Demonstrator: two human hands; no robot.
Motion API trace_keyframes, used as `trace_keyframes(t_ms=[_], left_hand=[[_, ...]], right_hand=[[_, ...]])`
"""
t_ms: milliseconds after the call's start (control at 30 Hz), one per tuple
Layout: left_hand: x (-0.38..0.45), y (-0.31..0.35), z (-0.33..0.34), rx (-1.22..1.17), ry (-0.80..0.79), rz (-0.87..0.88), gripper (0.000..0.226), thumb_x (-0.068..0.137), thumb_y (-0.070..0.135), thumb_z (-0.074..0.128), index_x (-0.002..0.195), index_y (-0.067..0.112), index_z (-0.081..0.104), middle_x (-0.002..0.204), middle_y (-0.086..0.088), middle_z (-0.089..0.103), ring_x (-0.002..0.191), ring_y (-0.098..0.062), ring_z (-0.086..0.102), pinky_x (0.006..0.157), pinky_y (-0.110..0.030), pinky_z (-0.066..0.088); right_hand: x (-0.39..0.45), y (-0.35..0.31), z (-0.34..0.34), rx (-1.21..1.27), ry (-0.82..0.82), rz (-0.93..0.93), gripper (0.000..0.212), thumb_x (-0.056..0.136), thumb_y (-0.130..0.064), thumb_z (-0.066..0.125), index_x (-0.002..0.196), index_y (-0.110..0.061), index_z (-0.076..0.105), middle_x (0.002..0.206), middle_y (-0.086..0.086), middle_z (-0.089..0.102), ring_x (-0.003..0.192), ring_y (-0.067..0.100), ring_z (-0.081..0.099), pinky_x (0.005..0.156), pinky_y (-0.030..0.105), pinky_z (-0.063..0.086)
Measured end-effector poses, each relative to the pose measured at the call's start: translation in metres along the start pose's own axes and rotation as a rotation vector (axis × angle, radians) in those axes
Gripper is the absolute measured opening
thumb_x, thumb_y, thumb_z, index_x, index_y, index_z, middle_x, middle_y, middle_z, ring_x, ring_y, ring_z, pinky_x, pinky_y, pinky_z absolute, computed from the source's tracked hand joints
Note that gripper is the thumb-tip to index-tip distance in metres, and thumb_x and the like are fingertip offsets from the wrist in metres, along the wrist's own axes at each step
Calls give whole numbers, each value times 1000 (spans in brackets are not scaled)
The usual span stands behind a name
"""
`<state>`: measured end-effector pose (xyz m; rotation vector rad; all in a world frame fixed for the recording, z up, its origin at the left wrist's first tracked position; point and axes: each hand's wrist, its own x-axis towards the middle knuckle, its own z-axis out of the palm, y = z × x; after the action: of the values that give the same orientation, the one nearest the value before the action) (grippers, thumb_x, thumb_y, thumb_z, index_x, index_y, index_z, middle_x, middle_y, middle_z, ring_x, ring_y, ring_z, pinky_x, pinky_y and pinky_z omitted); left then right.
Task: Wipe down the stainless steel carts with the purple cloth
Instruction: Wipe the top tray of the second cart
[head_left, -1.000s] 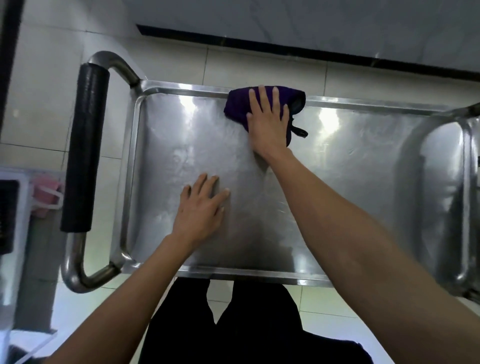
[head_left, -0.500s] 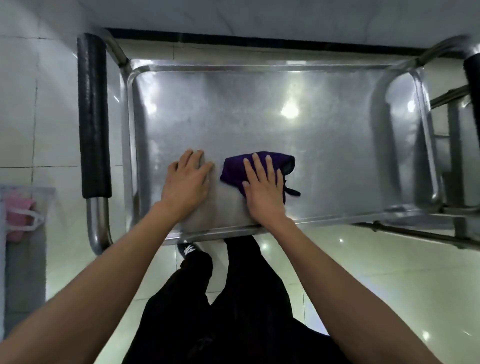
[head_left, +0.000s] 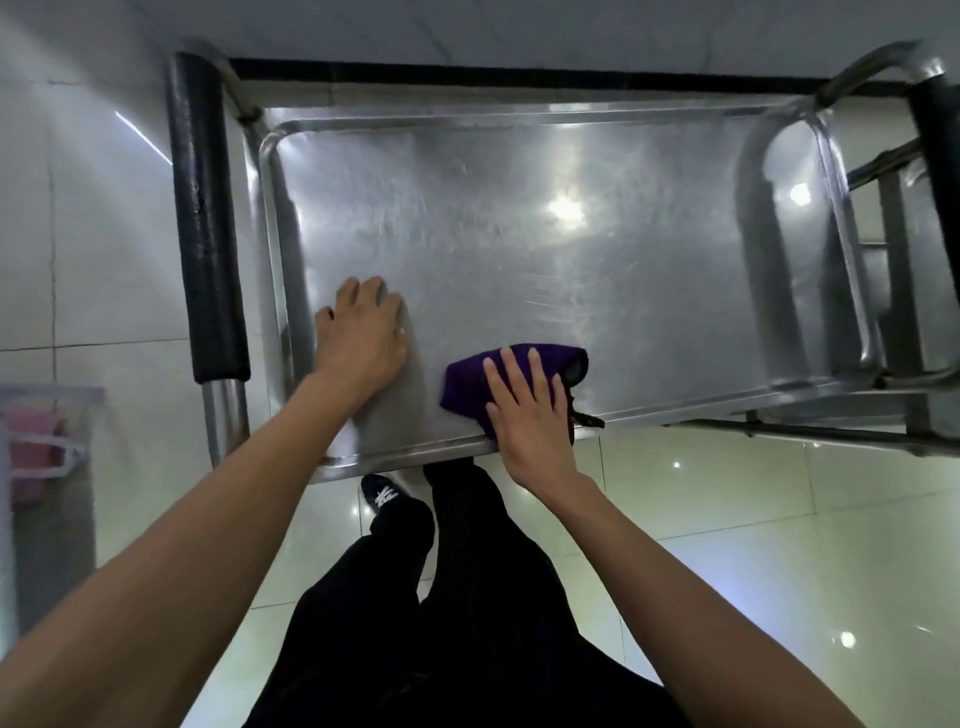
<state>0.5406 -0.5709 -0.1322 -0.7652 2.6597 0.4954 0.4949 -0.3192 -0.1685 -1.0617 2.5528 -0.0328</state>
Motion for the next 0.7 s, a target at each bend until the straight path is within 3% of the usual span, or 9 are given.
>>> trace_keyframes(t_ms=[400, 700], left_hand=[[13, 3, 1, -35, 91, -102, 25, 95, 29, 59, 113, 21, 74, 134, -3, 55, 131, -31, 39, 103, -56, 40], [16, 5, -3, -62, 109, -128, 20, 91, 26, 65, 104, 18, 78, 129, -5, 60, 128, -33, 43, 100, -54, 42]], right_hand=[[221, -24, -62, 98, 28, -50, 53, 108, -35, 24, 159, -29, 10, 168, -1, 4, 154, 27, -9, 122, 55, 0], [331, -50, -107, 92, 55, -127, 55, 106, -30, 29, 159, -24, 16, 168, 3, 6, 154, 32, -3, 121, 59, 5]])
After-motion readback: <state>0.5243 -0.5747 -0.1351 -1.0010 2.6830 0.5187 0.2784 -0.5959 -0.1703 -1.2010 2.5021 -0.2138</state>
